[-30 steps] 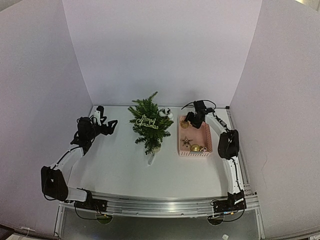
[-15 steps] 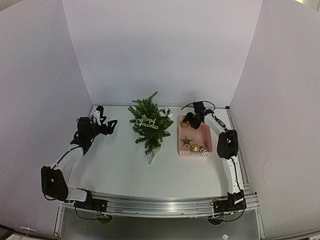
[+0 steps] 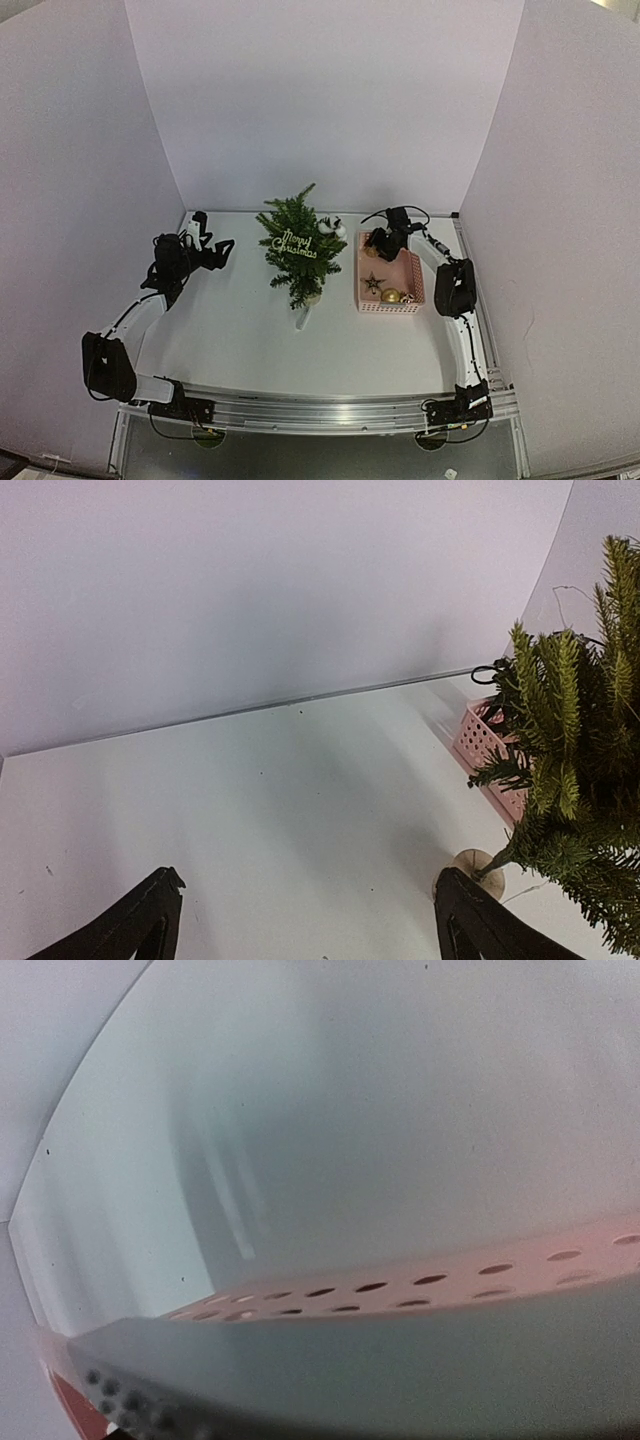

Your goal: Decorate the small christmas tree

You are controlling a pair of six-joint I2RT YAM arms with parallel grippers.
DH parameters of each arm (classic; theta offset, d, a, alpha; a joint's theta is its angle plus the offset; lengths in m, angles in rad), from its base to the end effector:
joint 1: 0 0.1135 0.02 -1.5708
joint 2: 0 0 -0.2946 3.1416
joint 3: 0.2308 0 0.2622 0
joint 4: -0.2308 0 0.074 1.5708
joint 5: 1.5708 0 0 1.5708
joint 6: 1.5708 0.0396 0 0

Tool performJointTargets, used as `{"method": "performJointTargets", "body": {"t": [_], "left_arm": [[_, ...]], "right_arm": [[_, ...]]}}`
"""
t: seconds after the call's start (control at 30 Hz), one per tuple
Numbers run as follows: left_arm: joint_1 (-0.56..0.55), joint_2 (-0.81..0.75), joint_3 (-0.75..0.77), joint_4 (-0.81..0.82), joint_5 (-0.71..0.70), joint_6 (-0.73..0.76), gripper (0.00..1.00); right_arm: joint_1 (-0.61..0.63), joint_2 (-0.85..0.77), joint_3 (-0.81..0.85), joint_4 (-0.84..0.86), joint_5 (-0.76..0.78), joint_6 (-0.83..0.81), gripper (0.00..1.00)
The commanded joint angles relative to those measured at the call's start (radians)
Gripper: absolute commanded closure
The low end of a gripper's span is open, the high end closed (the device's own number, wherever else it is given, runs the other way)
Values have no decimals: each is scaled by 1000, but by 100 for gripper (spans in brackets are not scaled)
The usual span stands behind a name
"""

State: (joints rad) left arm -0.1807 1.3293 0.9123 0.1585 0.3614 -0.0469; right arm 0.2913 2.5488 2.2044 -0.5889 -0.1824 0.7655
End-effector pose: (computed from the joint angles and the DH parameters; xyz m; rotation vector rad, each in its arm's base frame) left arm 0.3069 -0.0703 0.3226 0.3775 1.8007 -0.4900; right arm 0.5651 0.1769 0.1576 0.5360 2.5529 0.6397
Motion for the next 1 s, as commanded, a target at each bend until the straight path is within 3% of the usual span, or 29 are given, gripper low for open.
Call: {"method": "performJointTargets", "body": {"t": [0.0, 0.2, 0.67, 0.97], "left_arm": [[7, 2, 47, 28, -7, 20, 12], [9, 2, 47, 29, -3, 21, 12], [10, -8, 41, 39, 6, 20, 12], [12, -23, 35, 47, 15, 24, 12]], "right_arm": [[3, -39, -36, 6, -2, 23, 39], [3, -54, -36, 14, -4, 17, 44], [3, -153, -80, 14, 27, 22, 69], [6, -323, -152, 12, 42, 51, 72]]}}
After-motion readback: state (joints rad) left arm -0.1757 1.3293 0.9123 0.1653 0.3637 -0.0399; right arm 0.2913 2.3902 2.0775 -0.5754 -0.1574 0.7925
